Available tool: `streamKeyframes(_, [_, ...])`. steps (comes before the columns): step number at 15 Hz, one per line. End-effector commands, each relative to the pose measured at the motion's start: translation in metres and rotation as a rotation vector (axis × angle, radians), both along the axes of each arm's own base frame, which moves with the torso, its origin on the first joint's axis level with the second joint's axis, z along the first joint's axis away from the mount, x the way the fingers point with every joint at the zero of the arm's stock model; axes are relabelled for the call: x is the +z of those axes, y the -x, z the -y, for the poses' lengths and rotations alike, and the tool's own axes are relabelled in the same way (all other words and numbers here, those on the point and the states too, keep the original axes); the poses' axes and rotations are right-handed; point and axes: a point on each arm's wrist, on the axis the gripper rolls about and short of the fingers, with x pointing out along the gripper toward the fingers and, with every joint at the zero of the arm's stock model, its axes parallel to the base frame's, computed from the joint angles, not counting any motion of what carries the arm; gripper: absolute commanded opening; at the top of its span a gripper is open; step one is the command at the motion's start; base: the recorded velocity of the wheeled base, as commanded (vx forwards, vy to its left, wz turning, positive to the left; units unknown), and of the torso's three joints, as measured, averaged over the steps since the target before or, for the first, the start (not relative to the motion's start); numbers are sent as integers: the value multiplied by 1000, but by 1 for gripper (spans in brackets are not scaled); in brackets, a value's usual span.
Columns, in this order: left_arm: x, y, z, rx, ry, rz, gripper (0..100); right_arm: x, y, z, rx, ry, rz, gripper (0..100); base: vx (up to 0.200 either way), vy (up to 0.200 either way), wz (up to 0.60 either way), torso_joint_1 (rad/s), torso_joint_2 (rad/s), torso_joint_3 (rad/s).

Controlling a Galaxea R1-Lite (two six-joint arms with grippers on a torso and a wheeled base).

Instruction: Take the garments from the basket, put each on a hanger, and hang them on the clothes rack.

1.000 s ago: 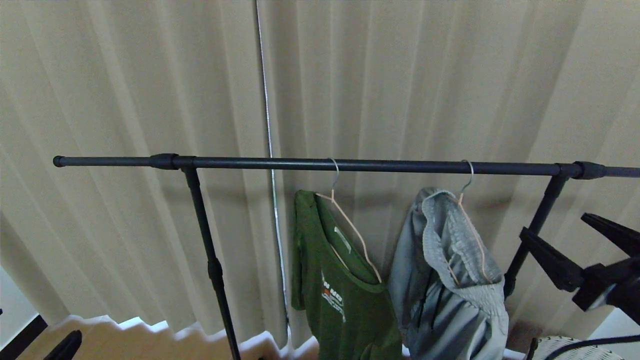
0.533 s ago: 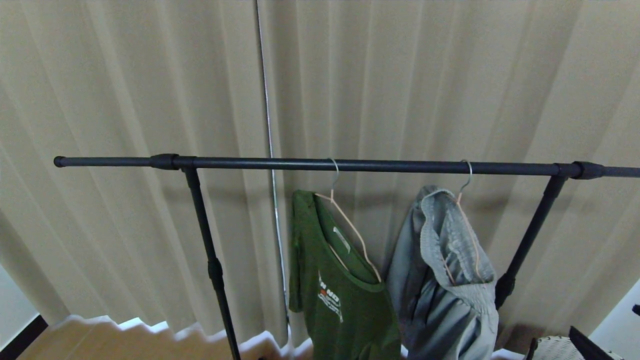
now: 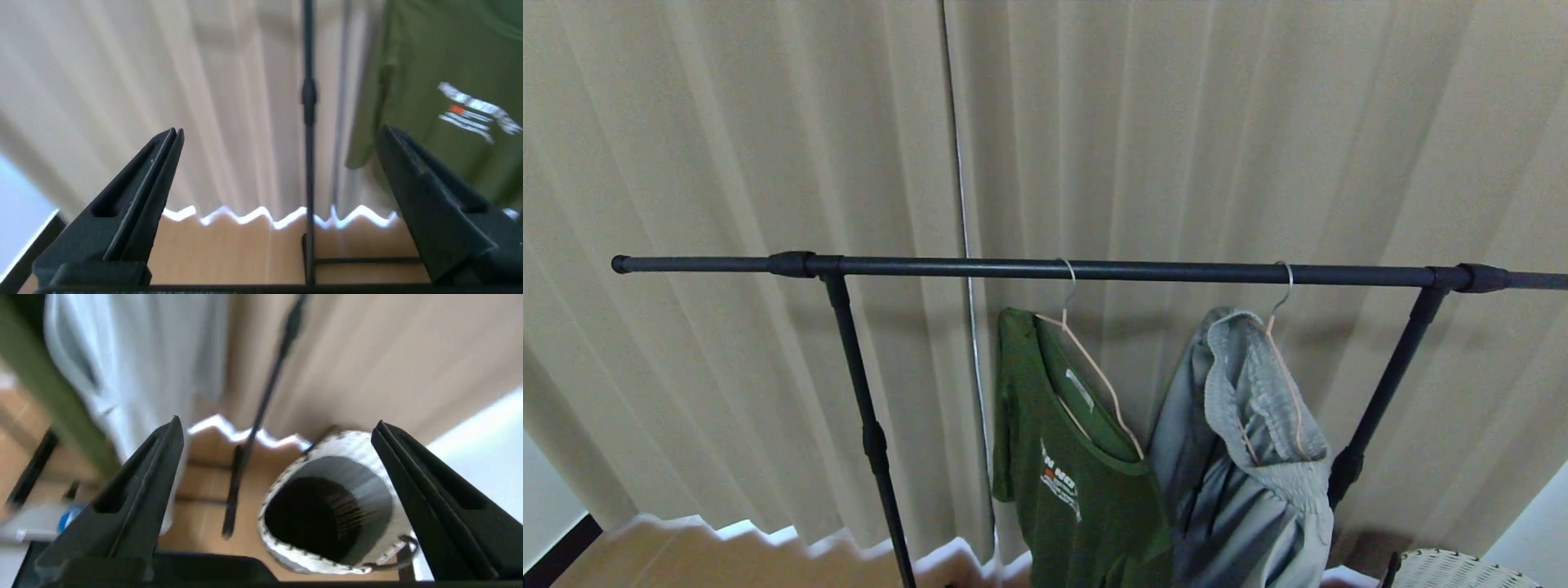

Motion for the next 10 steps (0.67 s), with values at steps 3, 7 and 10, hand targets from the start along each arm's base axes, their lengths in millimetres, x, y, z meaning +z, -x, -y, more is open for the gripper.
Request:
streamKeyframes(3, [-4, -2, -1, -38, 59, -24, 100, -5, 12, -3, -74, 5, 110, 100, 0, 0, 0, 0, 0, 0])
streamKeyframes(7, [-10, -3, 0, -78, 117, -43, 100, -10, 13, -3, -77, -33, 204, 100, 0, 0, 0, 0, 0, 0])
streamKeyframes(10, [-9, -3, 1, -96, 102, -41, 100, -17, 1, -4, -10, -27, 304, 100, 0, 0, 0, 0, 0, 0])
